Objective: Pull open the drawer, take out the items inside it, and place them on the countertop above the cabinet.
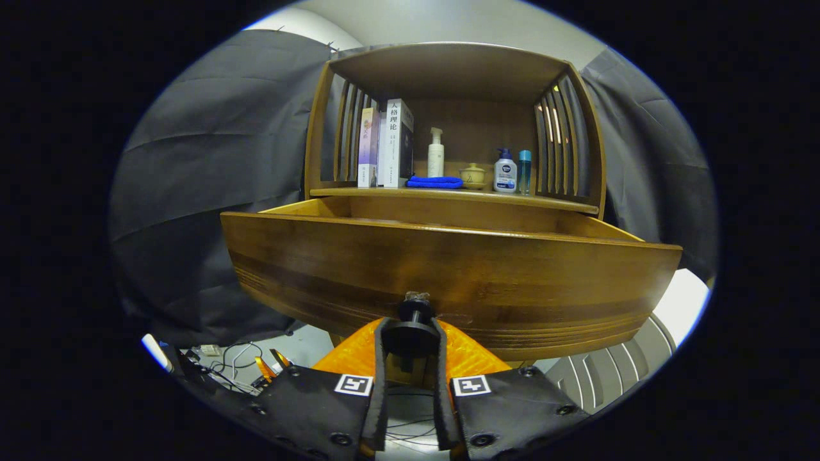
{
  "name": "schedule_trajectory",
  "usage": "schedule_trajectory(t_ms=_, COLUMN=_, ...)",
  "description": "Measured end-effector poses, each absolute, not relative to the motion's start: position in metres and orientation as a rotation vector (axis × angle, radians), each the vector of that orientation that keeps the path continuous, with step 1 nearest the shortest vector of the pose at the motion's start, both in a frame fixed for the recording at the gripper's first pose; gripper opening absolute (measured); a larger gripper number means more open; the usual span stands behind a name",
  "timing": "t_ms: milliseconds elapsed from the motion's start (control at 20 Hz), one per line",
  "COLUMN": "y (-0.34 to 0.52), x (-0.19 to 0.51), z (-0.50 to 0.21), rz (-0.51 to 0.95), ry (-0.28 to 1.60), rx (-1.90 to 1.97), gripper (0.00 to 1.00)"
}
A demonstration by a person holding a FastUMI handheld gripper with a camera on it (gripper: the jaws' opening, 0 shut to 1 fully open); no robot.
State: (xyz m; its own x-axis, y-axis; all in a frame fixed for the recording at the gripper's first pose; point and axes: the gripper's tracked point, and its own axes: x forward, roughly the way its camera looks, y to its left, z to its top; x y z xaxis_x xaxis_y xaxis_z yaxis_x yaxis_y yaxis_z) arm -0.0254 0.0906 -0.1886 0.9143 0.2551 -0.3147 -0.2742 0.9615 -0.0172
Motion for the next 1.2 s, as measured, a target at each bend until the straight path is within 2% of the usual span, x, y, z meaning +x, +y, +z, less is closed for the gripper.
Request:
schedule_trajectory(t_ms=150, y=0.084, x=-0.028, z=-0.164, rz=0.259, ry=0.197, rx=-0.125, gripper=0.65)
schedule_trajectory(t_ms=300, y=0.078, x=-0.036, z=-0.147, rz=0.268, ry=0.156, rx=-0.134, gripper=0.98)
schedule_trajectory(t_ms=750, y=0.066, x=-0.018, z=-0.086, rz=0.262, ry=0.091, rx=-0.073, gripper=0.98)
schedule_trajectory(t_ms=1200, y=0.089, x=0.026, z=-0.028, rz=0.37, ry=0.101, rx=-0.013, gripper=0.97)
